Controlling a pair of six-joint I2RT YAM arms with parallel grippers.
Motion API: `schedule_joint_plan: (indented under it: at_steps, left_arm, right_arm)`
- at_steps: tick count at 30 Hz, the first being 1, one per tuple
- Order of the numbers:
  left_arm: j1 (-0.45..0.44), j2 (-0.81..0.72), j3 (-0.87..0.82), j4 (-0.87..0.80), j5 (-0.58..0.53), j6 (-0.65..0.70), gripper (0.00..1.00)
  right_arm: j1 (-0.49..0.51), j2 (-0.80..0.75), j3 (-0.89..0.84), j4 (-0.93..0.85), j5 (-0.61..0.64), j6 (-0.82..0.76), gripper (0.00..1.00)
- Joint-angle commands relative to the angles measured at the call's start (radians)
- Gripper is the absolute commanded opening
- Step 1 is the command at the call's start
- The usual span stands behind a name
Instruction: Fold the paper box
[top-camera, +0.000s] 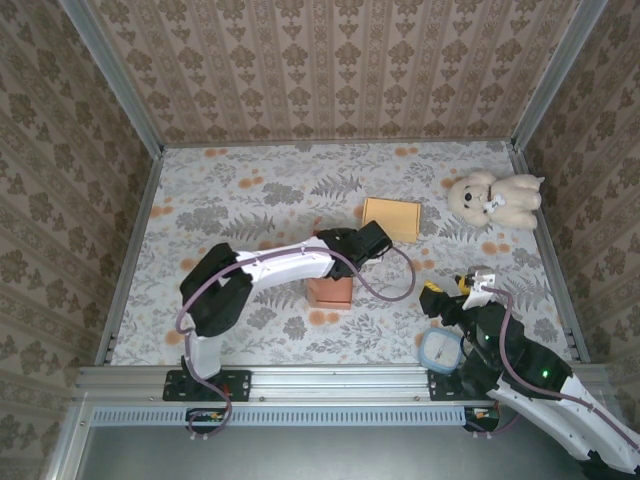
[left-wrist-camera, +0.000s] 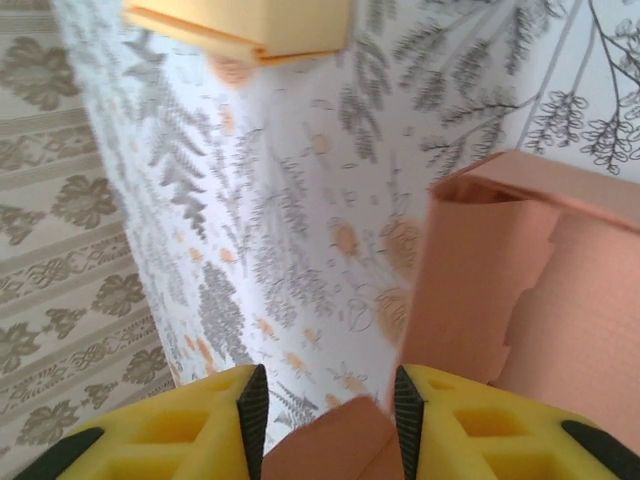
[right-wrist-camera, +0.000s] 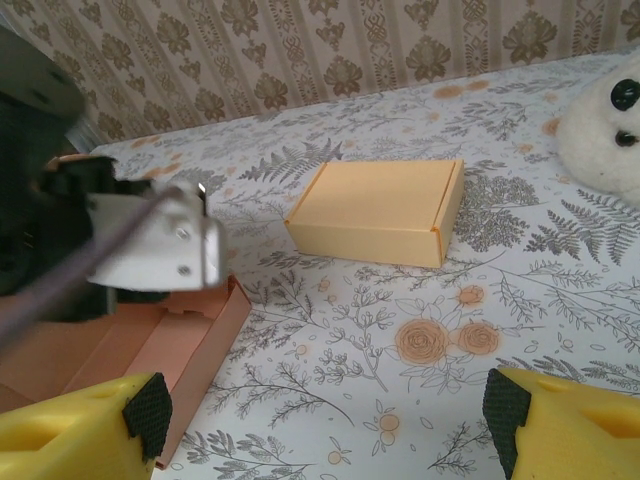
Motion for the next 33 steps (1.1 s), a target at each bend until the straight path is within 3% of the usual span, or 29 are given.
schedule_joint_plan:
  at_steps: [1,5,8,13,19,25,28,33]
  left_arm:
    - [-0.006,-0.103,0.06,-0.076,-0.023,-0.149,0.47]
    - [0.003,-0.183,0.143,-0.236,-0.034,-0.427,0.59]
    - [0.033,-0.26,0.137,-0.325,0.023,-0.677,0.63]
    - [0.08,-0.41,-0.019,-0.253,0.196,-0.865,0.72]
    - [0.102,-0.517,-0.185,-0.116,0.352,-0.949,0.72]
    - [0.122,-0.543,-0.269,-0.05,0.378,-0.968,0.7]
    - [0.152,-0.552,-0.304,-0.039,0.378,-0.955,0.64]
    - [0.197,-0.608,-0.359,0.006,0.438,-0.88,0.42]
  right_arm:
    - [-0.002,-0.027,-0.008,0.016,0.0,0.009,0.84]
    - [-0.003,-0.025,-0.009,0.019,-0.004,0.01,0.84]
    - [-0.003,-0.025,-0.009,0.021,-0.006,0.011,0.84]
    - [-0.003,-0.025,-0.019,0.032,-0.013,0.011,0.84]
    - [-0.003,-0.013,-0.029,0.041,-0.011,-0.007,0.84]
    - [-0.003,0.095,-0.028,0.13,-0.04,-0.053,0.83]
    - [-0.003,0.175,-0.02,0.182,-0.049,-0.07,0.82]
    - [-0.003,0.344,-0.013,0.351,-0.071,-0.168,0.81]
